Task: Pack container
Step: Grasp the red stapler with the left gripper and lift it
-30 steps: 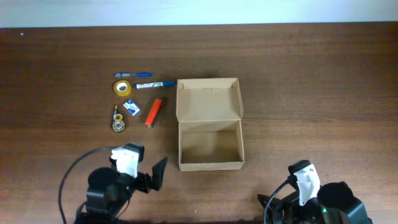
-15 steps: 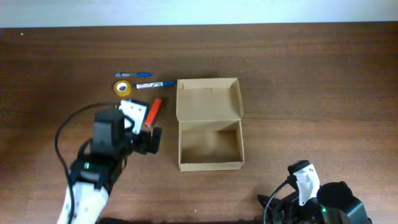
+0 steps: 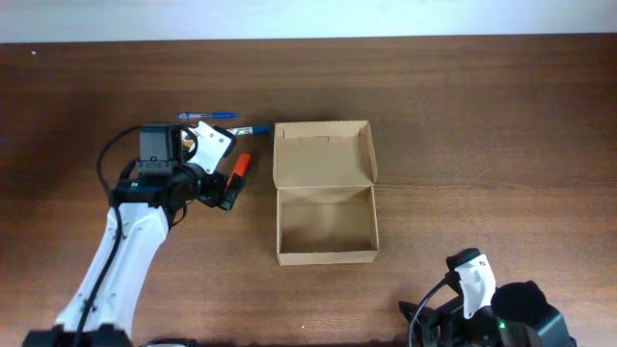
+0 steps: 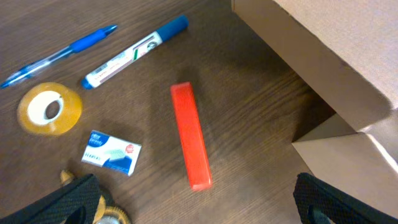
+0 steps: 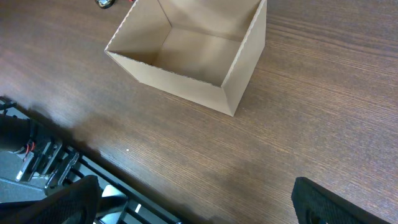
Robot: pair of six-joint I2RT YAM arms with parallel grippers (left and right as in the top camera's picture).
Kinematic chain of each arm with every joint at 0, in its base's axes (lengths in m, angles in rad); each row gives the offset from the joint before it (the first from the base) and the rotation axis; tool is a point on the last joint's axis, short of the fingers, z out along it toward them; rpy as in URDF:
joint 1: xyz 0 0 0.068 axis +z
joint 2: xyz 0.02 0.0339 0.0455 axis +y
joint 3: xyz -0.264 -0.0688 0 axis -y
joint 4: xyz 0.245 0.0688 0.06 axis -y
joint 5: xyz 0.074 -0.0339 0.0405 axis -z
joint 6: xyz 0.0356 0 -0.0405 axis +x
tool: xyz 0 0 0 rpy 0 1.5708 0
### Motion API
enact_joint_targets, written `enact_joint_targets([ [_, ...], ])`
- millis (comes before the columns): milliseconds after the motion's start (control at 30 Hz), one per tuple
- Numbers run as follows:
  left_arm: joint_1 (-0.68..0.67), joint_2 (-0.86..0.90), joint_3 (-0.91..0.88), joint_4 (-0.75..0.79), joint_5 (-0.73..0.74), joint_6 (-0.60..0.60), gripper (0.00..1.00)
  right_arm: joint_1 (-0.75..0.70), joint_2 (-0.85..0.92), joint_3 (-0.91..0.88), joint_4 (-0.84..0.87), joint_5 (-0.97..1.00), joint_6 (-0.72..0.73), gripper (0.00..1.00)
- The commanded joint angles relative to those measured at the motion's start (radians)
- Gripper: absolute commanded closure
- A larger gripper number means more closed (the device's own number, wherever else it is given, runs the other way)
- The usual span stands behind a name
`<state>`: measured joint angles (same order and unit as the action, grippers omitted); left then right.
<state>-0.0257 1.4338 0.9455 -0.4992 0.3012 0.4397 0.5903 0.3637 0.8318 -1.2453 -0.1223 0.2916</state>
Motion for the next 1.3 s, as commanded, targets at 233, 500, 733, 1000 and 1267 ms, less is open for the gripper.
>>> enact_joint_targets([
  [233,0.005,0.095,0.019,0.057,0.040,0.034,0.01,0.008,0.005,-0.003,0.003,-0.005,-0.004,0.01],
  [500,0.005,0.188,0.019,0.182,0.006,0.034,0.03,0.008,0.005,-0.003,0.003,-0.005,-0.003,0.01],
  [733,0.002,0.271,0.019,0.248,0.006,0.034,0.08,0.008,0.005,-0.003,0.003,-0.005,-0.003,0.01],
  [1000,-0.006,0.335,0.019,0.290,0.006,0.034,0.17,0.008,0.005,-0.003,0.003,-0.005,-0.003,0.01],
  [1267,-0.066,0.386,0.019,0.290,-0.113,0.034,0.23,0.008,0.005,-0.003,0.003,-0.006,-0.004,0.01],
])
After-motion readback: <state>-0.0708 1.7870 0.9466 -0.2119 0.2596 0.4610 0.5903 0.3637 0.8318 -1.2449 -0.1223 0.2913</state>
